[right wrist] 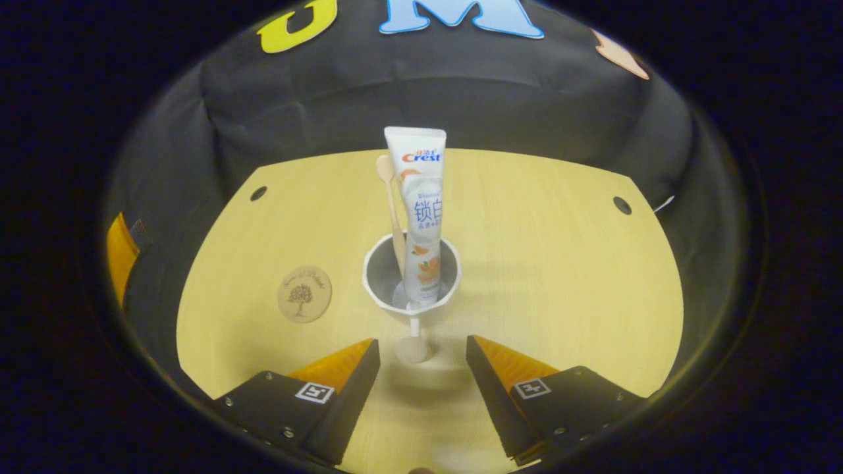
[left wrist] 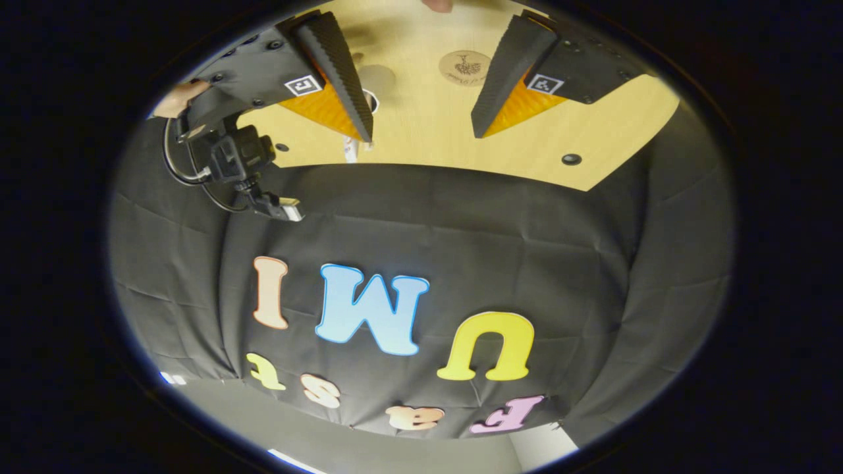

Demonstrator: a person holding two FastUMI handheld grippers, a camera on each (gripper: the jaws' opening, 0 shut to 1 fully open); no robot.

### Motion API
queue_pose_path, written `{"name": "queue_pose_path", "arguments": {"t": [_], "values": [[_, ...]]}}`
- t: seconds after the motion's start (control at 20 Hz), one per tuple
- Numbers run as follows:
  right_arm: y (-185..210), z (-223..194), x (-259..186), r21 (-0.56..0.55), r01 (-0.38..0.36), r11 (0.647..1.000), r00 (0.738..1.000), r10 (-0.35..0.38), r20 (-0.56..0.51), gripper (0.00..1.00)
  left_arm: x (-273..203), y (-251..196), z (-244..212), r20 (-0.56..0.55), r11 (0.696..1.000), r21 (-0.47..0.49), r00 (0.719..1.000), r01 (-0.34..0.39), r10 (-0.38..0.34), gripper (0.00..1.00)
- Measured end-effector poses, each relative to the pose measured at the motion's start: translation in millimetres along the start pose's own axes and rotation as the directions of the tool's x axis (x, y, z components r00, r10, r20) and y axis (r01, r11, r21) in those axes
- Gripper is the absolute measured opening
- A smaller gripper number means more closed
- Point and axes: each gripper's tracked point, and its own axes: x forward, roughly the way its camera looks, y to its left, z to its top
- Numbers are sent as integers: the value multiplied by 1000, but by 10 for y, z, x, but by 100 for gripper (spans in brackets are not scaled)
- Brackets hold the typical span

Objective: Put the toothbrush and toothpaste on the desktop into the cup, then pick up the cup and place it on the coaster on the desktop.

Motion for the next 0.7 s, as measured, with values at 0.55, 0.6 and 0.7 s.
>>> {"name": "queue_pose_path", "arguments": {"t": [0.55,0.6,0.7], "values": [[-32,-30,355,-92,66,994,983,-81,-167,83,170,207,-113,-37,1000,-31,999,2,-4,100],[-33,-40,380,-101,68,993,979,-86,-183,83,181,222,-117,-38,999,-33,999,2,-4,100],[-55,-36,428,-125,82,989,973,-107,-205,83,203,238,-150,-44,999,-37,999,2,-4,97]]}}
